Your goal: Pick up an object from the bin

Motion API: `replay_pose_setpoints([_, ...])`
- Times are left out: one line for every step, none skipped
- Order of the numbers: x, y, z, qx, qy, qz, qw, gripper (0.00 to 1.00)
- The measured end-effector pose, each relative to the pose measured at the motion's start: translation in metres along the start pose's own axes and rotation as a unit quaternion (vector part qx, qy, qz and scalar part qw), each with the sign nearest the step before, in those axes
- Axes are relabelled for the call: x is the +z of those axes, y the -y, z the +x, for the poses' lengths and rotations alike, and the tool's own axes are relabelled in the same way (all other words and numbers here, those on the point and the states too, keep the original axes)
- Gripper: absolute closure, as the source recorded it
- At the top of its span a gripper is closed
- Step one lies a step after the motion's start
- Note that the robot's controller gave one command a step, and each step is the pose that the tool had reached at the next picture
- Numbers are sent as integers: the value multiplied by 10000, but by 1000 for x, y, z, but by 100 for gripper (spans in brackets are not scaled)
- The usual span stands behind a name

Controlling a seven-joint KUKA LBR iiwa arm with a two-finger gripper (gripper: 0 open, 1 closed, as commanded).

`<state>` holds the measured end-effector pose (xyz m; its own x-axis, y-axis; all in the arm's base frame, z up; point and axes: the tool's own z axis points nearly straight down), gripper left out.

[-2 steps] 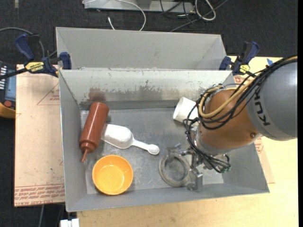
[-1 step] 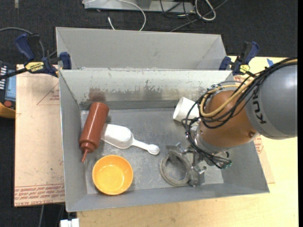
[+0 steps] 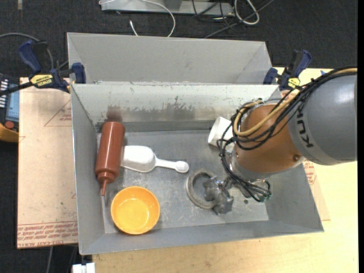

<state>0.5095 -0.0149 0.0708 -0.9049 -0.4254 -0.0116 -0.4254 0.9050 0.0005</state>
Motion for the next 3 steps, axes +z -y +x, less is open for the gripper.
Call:
replay_pose_setpoints([0, 0, 0, 0, 0, 0, 10000, 100])
replay_pose_setpoints([-29, -1, 1, 7, -24, -17, 10000, 100])
replay_pose_setpoints([-60, -2, 1, 11, -32, -22, 10000, 100])
